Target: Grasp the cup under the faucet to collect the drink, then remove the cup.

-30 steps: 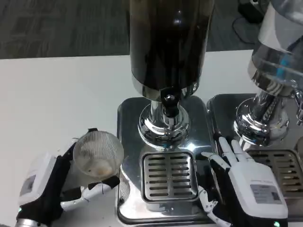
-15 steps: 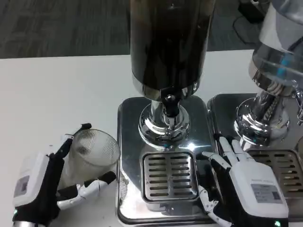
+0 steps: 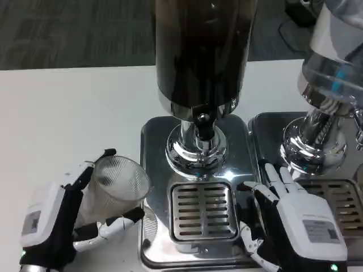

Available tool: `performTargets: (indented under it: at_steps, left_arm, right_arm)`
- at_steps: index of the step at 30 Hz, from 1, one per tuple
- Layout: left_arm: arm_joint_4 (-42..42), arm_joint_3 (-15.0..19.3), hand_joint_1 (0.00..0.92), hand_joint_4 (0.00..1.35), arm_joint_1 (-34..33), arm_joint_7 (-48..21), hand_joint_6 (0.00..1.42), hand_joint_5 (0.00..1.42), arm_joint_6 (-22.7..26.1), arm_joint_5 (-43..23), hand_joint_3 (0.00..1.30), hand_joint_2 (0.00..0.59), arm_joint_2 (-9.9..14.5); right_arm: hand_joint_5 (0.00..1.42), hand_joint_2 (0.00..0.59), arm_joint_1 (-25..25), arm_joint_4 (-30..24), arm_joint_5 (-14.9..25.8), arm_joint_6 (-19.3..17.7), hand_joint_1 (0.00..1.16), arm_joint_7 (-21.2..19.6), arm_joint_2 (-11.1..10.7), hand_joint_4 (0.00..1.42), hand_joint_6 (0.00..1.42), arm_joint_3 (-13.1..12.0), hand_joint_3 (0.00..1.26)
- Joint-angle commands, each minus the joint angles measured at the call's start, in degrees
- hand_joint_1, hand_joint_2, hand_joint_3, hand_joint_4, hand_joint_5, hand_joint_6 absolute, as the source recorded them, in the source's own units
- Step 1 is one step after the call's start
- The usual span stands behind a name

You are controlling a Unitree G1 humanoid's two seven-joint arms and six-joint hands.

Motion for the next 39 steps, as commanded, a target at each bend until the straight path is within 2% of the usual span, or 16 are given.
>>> performTargets:
  at_steps: [1, 11, 23, 30, 39]
  left_arm:
    - [-1.74, -0.03, 0.447, 0.29, -1.72, 1.64, 0.33, 0.48, -1.28, -0.11, 0.26, 0.158, 0.03]
    - [-2.46, -0.72, 0.447, 0.3, -3.54, 0.95, 0.33, 0.49, -2.59, -0.31, 0.26, 0.16, -0.46]
    - [-2.18, -4.76, 0.43, 0.31, -7.38, -2.85, 0.34, 0.49, -5.71, 0.58, 0.26, 0.162, -2.31]
    - [-0.33, -7.22, 0.41, 0.31, -10.43, -6.08, 0.35, 0.49, -6.95, 0.33, 0.27, 0.163, -4.16]
    - [6.08, -10.51, 0.387, 0.31, -16.43, -5.99, 0.35, 0.5, -5.62, 1.9, 0.27, 0.16, -8.31]
  right_arm:
    - [0.0, 0.552, -0.46, 0.2, -0.01, 0.38, 0.5, -1.2, 0.12, 0.02, 0.14, -0.17, 0.33]
    - [0.0, 0.552, -0.37, 0.24, -0.16, 0.86, 0.49, -1.29, 0.53, 0.02, 0.14, -0.2, 0.32]
    - [0.0, 0.552, 1.29, -1.38, -0.75, 2.21, 0.49, -1.62, 1.11, 0.02, 0.15, 0.28, 0.32]
    - [0.0, 0.552, 2.55, -2.84, -1.51, 3.24, 0.49, -1.96, 1.69, 0.02, 0.15, 0.65, 0.32]
    - [0.0, 0.552, 3.37, -4.63, -2.41, 4.55, 0.49, -1.28, 2.03, 0.02, 0.15, 1.08, 0.32]
